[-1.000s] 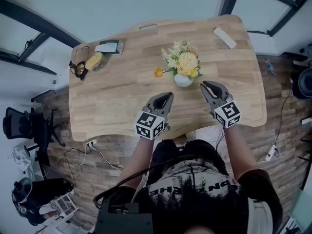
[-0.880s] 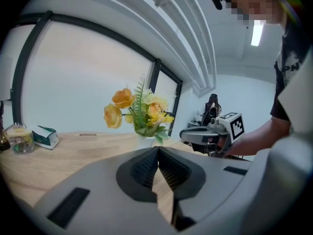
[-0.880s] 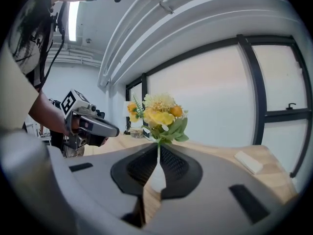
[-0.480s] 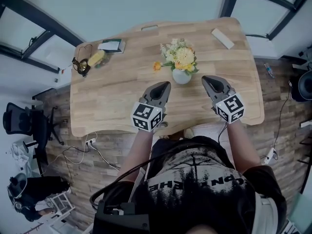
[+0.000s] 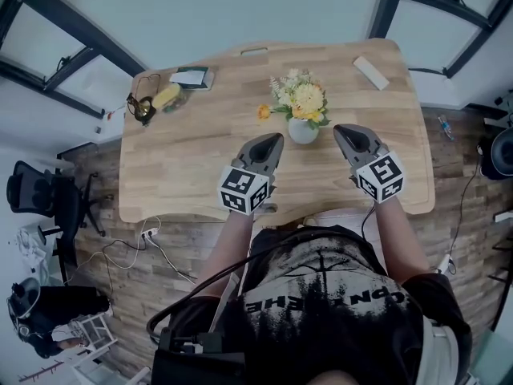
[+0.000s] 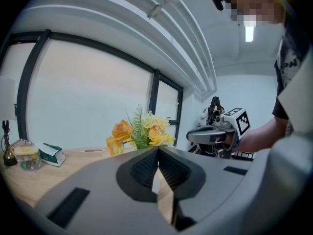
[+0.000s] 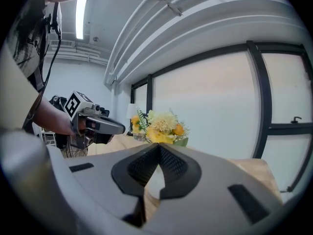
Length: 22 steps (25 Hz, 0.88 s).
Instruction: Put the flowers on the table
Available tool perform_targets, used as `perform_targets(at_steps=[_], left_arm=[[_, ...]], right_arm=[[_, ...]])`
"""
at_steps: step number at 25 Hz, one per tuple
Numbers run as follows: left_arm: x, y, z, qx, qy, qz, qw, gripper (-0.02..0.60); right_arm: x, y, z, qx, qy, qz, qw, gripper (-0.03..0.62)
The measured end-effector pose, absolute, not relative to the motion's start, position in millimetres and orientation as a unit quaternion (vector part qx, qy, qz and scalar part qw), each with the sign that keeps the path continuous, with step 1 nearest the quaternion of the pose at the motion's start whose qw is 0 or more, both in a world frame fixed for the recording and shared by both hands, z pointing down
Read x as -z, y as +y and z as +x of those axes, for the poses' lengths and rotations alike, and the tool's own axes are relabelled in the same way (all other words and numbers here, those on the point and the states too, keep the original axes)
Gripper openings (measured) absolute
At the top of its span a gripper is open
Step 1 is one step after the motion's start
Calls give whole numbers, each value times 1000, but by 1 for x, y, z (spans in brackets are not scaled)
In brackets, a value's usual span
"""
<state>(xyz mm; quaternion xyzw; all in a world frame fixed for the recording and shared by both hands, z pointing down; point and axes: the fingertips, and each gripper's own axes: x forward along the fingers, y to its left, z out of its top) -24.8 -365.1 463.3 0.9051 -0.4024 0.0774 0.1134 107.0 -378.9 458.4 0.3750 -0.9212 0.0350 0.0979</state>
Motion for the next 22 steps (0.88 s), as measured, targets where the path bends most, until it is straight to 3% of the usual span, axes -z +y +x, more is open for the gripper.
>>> perform_targets(at_steps=[22], left_arm=[[-463, -366, -27, -81, -406, 904, 109, 14]], right_arm=[[-459, -380, 112, -16, -916, 386, 112, 15]])
